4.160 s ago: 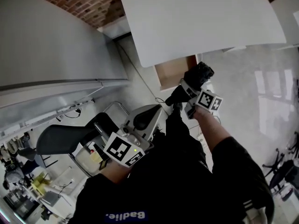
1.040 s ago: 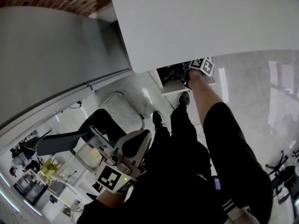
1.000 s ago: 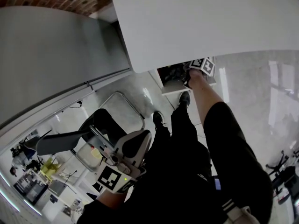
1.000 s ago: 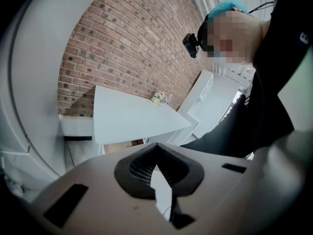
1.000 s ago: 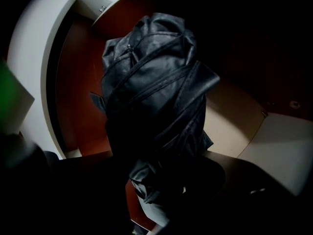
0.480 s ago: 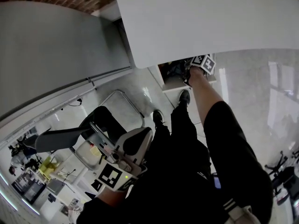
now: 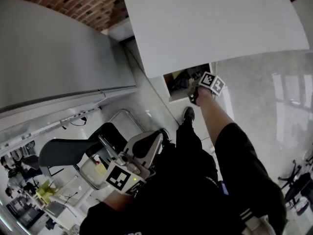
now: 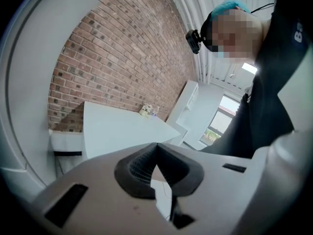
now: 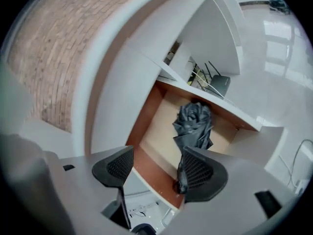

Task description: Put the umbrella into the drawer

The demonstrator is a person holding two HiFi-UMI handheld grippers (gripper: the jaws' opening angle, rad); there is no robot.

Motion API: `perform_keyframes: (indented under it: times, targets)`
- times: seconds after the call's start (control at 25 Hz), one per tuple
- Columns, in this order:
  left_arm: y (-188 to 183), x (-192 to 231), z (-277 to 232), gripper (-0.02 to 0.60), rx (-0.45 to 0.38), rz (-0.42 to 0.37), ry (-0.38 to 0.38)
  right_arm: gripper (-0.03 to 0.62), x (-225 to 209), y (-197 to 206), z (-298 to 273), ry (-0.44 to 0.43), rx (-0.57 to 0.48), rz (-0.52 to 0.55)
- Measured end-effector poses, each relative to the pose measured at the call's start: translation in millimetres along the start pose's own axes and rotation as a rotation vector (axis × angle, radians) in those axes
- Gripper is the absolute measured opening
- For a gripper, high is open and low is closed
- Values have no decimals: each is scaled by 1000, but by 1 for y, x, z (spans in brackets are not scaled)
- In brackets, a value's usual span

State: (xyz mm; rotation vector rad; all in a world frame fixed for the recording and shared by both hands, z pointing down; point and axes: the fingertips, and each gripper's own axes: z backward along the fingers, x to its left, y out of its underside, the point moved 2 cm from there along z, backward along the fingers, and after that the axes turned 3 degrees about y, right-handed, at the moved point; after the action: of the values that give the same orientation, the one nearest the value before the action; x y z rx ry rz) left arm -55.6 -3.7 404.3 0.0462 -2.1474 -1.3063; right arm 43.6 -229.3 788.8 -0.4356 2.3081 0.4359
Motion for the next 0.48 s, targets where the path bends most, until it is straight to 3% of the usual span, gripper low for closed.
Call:
perform_keyframes:
  times: [0.24, 0.48]
  targets:
    - [-17, -22, 31, -3, -62, -32, 64, 313, 48, 20, 76, -74, -49, 37]
    - [-19, -35, 70, -3, -111, -65, 135, 311, 106, 56, 153, -208, -91, 90]
